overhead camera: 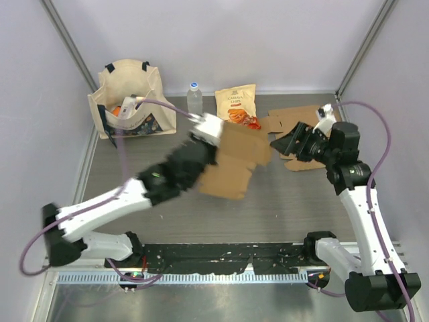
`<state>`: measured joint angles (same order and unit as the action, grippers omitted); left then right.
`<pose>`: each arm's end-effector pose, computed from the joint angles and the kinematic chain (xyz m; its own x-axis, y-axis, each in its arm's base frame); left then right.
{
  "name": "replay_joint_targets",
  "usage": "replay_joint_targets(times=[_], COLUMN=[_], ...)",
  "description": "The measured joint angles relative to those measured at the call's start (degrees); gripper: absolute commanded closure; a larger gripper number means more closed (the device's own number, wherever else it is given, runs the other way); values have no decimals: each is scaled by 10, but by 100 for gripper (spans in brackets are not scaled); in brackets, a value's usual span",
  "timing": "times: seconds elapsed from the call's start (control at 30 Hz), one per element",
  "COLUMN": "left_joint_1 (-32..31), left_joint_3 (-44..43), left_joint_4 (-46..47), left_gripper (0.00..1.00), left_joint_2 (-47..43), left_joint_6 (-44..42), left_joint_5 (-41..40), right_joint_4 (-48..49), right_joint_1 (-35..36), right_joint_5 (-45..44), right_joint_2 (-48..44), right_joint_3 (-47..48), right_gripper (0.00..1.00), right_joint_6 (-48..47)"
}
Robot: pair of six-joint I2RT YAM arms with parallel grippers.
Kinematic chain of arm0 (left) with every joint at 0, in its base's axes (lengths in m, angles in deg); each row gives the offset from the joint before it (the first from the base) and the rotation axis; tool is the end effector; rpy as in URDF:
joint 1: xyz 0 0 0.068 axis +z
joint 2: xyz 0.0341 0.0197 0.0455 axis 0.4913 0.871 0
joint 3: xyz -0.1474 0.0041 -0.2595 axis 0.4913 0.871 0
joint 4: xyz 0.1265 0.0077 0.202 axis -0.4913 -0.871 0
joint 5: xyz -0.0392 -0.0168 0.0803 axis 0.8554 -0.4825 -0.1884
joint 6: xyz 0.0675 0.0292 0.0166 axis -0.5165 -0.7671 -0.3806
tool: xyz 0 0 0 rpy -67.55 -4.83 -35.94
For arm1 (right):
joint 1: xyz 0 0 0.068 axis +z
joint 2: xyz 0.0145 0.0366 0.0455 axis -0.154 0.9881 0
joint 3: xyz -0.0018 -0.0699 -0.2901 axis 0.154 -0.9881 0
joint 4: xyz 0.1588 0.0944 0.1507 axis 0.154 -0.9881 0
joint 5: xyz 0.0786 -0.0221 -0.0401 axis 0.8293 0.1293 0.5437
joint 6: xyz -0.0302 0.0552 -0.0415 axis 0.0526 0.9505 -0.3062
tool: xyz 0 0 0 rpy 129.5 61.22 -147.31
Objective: Fold the paper box
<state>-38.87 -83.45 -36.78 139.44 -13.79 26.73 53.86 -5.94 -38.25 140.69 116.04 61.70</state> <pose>0.1479 -0.2600 0.3914 -0.1132 0.1703 -0.9789 0.4679 0.8782 0.0987 0.1767 0.0412 0.3512 -0.6475 0.3923 -0.6533 -0.1970 0.7420 0.6408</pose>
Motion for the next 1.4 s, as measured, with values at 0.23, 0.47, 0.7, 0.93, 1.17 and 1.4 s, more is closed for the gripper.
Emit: replay_joint_targets(times=[0.23,0.47,0.7,0.93,1.17,1.4], left_joint_1=[205,314,384,387,387,387], left_joint_3=[21,151,226,226,237,239], left_joint_4=[-139,-141,-98,-47,-3,-13], left_gripper=[100,100,100,100,100,56], left_joint_2=[-216,-224,-184,-189,-189,-189], left_joint_6=[153,217,285,308,329,321], left_joint_5=[288,557,745,822,874,846], right_joint_4=[132,201,191,234,300,389], right_joint_1=[9,179,255,254,254,254], right_joint_5=[100,183,215,230,268,306], right_joint_2=[24,101,172,172,190,190], right_joint_3=[60,60,49,-43,-80,-124], right_gripper=[18,16,20,25,53,99], right_joint_6=[-72,-148,-240,-259,-241,-189])
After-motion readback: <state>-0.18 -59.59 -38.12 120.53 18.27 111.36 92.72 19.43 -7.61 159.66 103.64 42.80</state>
